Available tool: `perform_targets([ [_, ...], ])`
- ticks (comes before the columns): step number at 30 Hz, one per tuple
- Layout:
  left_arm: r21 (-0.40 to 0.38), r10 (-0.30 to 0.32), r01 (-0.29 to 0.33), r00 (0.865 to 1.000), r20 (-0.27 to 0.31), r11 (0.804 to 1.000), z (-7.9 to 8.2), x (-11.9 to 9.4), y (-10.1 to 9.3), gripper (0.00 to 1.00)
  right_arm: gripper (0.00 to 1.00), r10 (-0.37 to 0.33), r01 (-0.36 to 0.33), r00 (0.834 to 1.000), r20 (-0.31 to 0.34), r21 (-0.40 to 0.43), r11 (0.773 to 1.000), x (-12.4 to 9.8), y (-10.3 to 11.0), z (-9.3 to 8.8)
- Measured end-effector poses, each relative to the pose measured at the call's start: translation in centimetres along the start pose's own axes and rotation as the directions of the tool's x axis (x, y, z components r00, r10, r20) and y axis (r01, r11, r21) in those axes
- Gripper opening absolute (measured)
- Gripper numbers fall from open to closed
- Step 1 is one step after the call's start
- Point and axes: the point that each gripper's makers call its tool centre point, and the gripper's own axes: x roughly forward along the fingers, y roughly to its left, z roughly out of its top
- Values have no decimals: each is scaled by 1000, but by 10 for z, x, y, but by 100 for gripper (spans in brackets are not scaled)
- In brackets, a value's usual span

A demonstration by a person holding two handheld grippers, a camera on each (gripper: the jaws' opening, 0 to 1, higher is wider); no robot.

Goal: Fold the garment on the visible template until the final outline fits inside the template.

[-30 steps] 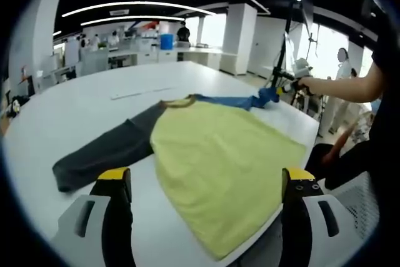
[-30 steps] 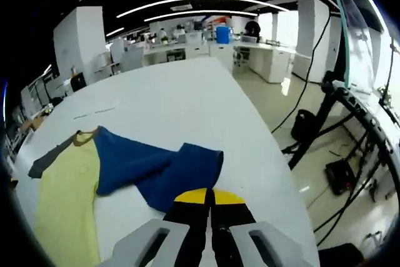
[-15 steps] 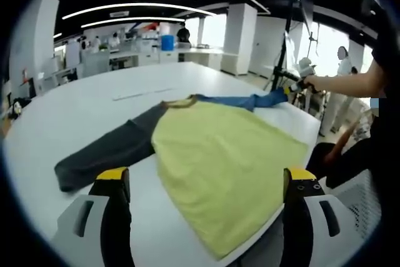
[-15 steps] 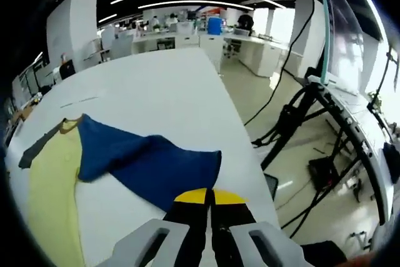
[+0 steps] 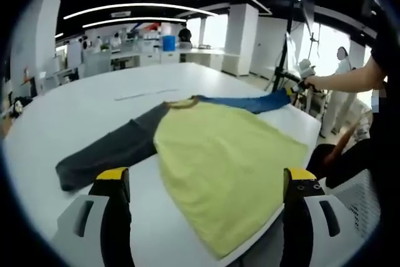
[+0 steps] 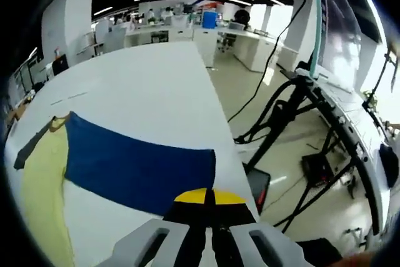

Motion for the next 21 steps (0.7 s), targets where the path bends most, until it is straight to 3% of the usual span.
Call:
perform_targets([
  [11,24,4,-3,1000,-15,1000,-2,-2,1,99,0,-46,41,997,-57,-81,996,20,-19,-4],
  [17,21,14,-14,1000,-1,1000,0,-7,3,99,0,-45,40,996,-76,-67,997,26,-23,-8],
  [21,30,20,-20,1000,-6,999,1,-10,3,99,0,-35,34,997,-72,-15,999,26,-23,-10],
])
